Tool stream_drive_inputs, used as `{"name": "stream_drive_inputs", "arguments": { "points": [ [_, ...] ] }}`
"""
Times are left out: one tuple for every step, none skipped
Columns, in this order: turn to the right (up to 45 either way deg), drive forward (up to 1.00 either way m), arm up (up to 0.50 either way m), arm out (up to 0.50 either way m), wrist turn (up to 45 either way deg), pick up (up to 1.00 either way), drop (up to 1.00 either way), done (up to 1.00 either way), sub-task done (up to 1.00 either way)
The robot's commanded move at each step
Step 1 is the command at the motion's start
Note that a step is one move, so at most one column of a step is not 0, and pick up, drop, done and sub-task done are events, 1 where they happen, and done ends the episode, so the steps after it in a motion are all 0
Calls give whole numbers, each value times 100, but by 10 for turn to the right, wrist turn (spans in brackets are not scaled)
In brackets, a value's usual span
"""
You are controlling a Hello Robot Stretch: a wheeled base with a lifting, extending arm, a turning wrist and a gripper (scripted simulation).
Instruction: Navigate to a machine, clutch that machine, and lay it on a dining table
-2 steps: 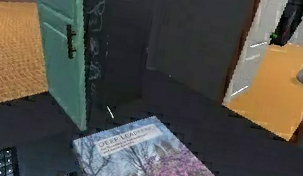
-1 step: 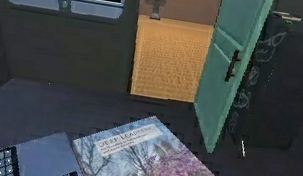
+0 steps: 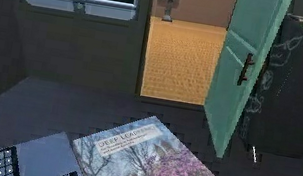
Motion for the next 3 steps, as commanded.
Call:
{"name": "stream_drive_inputs", "arguments": {
  "points": [
    [450, 0, 0, 0, 0, 0, 0, 0, 0],
    [90, 0, 0, 0, 0, 0, 0, 0, 0],
    [-450, 0, 0, 0, 0, 0, 0, 0, 0]
  ]
}}
